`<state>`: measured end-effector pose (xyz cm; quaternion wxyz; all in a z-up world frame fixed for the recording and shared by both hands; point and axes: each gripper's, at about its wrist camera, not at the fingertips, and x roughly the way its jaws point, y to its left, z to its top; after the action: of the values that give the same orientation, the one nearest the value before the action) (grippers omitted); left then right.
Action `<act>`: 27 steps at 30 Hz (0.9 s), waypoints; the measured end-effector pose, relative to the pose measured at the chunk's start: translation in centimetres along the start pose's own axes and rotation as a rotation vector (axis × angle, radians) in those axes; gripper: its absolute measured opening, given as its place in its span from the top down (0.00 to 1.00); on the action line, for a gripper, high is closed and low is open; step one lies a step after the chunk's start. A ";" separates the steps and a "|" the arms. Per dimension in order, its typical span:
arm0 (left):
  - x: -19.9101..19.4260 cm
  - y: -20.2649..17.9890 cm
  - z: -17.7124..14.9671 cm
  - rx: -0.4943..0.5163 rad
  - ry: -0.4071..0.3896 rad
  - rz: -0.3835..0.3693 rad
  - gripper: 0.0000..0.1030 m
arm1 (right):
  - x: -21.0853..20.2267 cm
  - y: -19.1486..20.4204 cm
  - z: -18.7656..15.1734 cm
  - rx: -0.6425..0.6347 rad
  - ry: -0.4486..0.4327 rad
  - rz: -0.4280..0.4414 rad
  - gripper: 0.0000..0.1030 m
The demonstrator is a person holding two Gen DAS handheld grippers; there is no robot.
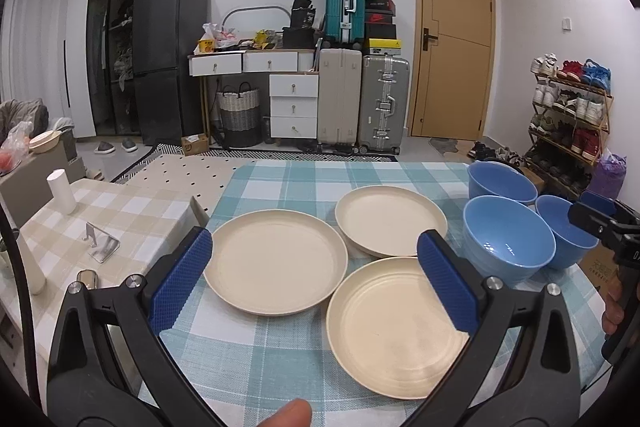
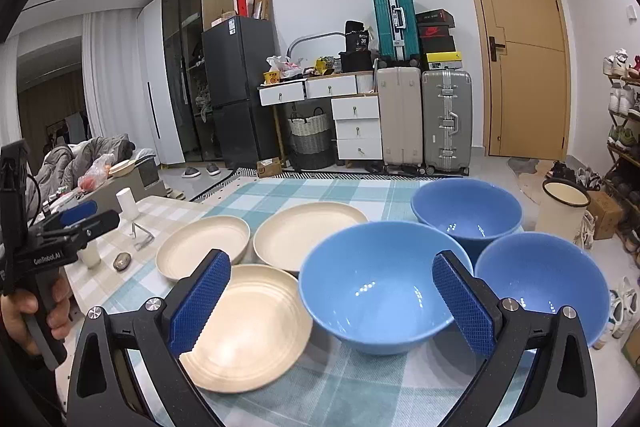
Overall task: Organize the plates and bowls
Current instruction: 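Move both tools to a cream plate and close both on its rim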
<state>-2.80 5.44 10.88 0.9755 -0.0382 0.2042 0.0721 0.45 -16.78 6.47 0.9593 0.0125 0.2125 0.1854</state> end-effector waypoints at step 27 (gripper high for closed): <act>9.1 9.0 0.0 -0.170 0.132 0.108 0.01 | 12.5 8.8 4.6 -0.099 0.172 0.140 0.00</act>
<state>4.05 15.47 6.83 0.9479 -0.1145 0.2628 0.1391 9.82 -3.85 6.53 0.9217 -0.0359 0.2832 0.2625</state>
